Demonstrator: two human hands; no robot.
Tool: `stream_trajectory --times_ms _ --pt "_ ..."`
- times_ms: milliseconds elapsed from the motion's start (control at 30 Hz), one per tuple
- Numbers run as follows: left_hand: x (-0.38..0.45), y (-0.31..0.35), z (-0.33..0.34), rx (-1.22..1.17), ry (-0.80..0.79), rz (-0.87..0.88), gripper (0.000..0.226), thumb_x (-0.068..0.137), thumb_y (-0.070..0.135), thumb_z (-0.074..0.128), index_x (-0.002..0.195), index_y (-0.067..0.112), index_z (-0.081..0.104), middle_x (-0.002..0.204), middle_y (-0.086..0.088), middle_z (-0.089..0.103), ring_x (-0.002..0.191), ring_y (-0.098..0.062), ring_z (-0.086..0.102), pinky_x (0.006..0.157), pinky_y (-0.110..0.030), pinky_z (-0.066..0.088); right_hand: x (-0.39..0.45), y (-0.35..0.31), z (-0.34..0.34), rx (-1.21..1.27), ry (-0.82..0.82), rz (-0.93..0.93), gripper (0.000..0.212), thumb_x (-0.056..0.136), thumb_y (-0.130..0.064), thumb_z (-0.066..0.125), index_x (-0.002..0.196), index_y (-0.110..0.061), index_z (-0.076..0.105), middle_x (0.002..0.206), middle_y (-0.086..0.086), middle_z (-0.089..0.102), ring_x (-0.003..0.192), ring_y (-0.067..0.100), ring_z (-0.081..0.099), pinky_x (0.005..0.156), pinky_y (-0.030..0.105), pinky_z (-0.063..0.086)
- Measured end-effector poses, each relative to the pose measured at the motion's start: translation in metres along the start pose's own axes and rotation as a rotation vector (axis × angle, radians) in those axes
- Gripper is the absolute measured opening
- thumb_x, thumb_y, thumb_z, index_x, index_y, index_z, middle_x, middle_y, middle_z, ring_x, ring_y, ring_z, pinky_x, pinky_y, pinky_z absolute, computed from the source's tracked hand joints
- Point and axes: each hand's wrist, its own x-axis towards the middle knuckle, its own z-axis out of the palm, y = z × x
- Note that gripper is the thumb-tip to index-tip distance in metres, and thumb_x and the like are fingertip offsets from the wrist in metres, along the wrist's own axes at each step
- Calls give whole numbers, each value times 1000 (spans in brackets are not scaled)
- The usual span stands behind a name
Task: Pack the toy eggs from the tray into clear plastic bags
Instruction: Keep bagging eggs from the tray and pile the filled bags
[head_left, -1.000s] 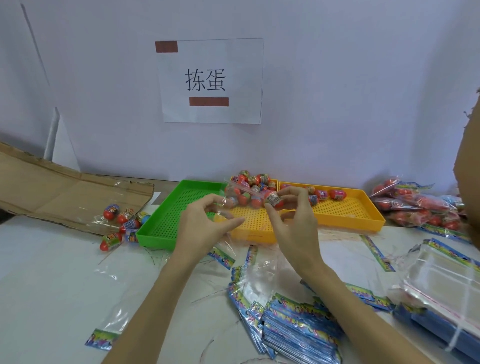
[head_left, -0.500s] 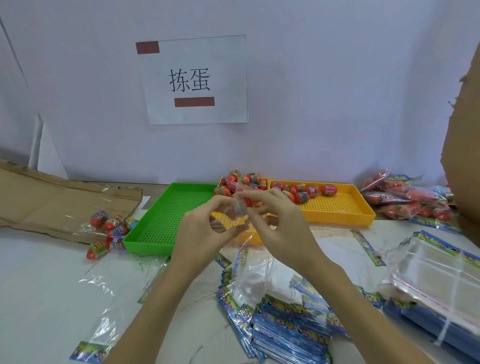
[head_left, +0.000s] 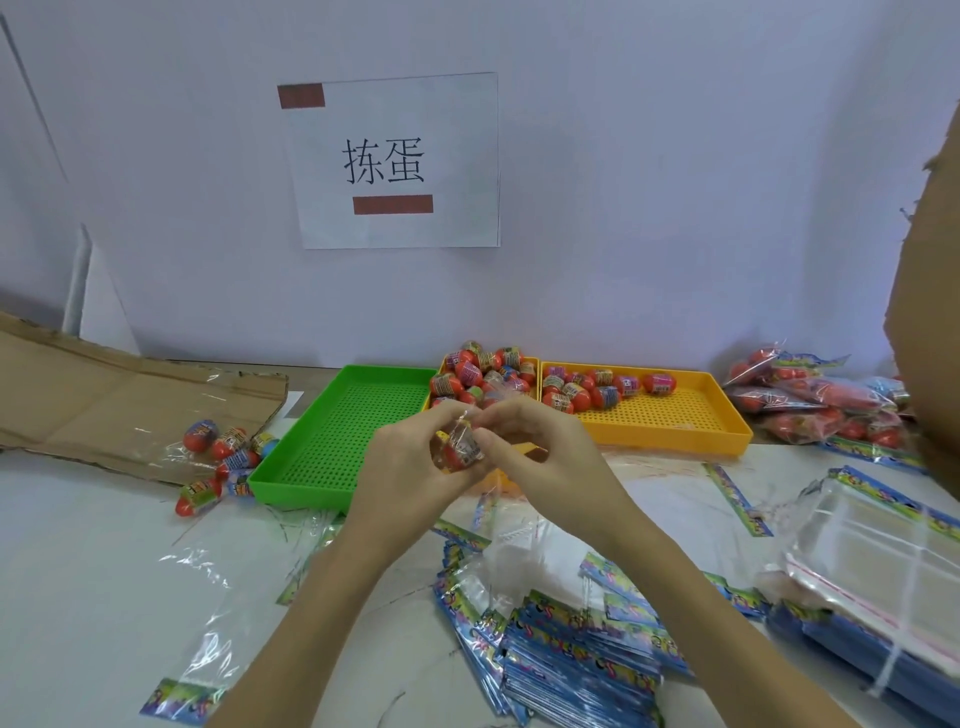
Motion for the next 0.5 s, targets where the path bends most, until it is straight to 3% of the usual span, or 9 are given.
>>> stream_trajectory --times_ms 133,200,300,400,500 --pt "-1 2 2 -28 -28 -22 32 81 15 88 107 27 74 80 24 68 66 2 61 64 -11 42 -1 2 7 -81 -10 12 7 97 -23 71 99 -22 77 108 -12 68 97 6 66 75 22 53" --pt "-1 3 2 -31 -39 -23 33 82 12 87 109 26 75 81 20 69 67 0 61 65 -10 42 -2 2 10 -118 -16 -18 8 98 -20 70 98 -19 78 101 -13 68 97 7 65 77 23 54" --pt "-1 3 0 -18 -45 -11 31 83 10 86 110 23 75 89 16 73 75 1 64 68 -8 42 -3 1 7 -148 -50 -54 11 99 -18 67 105 -20 76 99 -15 72 100 3 66 76 13 49" --pt "-1 3 0 -16 -51 3 34 84 11 85 113 23 73 96 16 74 84 -6 67 72 -15 48 -3 1 4 -148 -69 -63 8 100 -19 67 107 -21 70 102 -13 72 103 0 65 75 8 44" --pt "-2 1 0 9 -104 20 34 85 12 83 113 28 72 91 19 71 73 -10 63 66 -21 48 -5 4 6 -158 -91 -43 5 99 -23 67 104 -22 67 100 -11 72 103 -1 65 77 11 46"
